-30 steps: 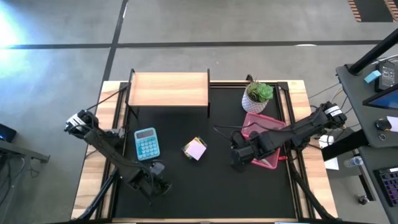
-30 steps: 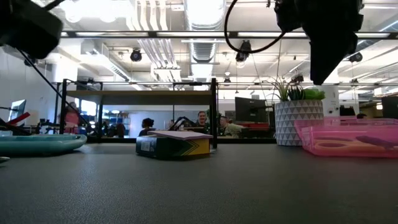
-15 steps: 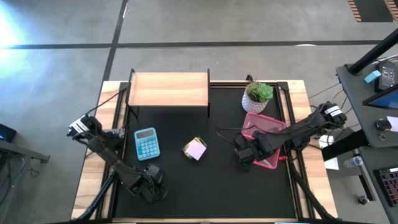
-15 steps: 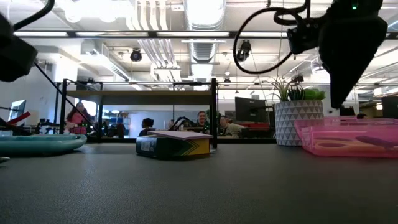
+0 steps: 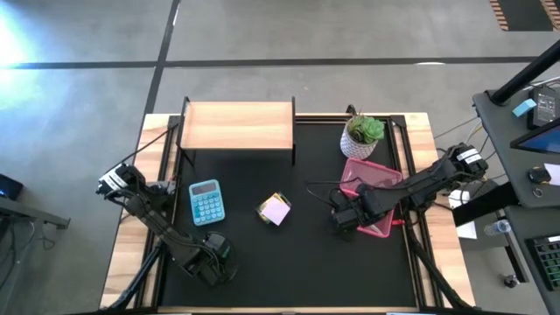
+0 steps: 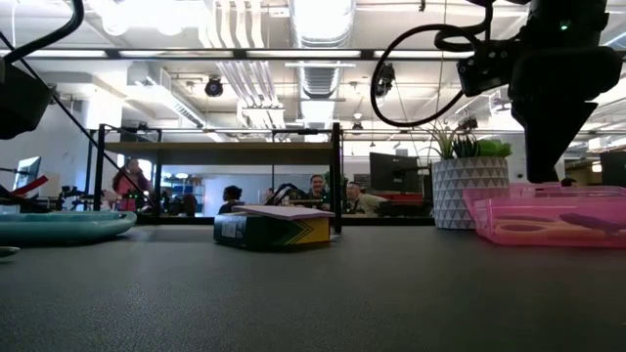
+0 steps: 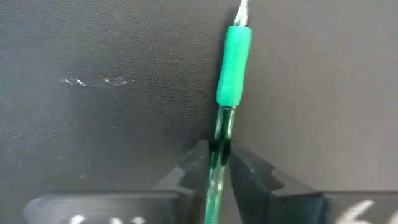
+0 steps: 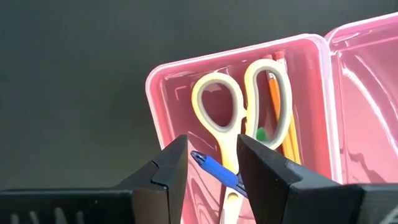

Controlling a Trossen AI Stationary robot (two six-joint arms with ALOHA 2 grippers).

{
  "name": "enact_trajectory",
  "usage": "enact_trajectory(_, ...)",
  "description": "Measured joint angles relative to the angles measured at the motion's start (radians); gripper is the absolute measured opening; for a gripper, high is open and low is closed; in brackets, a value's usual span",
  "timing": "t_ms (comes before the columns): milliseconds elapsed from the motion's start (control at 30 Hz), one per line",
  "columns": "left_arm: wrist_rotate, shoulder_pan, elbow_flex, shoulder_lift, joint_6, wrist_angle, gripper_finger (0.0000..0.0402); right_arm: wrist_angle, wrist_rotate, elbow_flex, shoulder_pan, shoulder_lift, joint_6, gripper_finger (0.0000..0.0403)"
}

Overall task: Pack school essentials
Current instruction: Put the green pen into the pink supply box

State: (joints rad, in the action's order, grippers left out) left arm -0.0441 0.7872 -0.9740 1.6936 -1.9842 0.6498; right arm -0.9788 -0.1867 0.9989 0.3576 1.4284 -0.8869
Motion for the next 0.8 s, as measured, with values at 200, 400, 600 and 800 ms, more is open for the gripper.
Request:
enact_trajectory(200,-0.001,0.000,0.001,0.000,0.001,-0.002,0.0008,0.006,0.000,0.000,0.000,0.000,0.016,0.0128)
enact_trajectory(400,-0.015,0.000,-0.019,-0.009,0.021,-0.014,0.0010,0.029,0.000,0.000,0.000,0.000,0.023,0.0128)
enact_trajectory(600,-0.098,-0.009,-0.090,-0.030,0.080,-0.022,0.0010,0.064,0.003,0.021,0.000,0.000,0.035,0.0128)
enact_trajectory(800,-0.315,-0.043,-0.169,-0.054,0.202,-0.058,0.0010,0.209,0.004,0.088,0.000,0.000,0.119,0.0128)
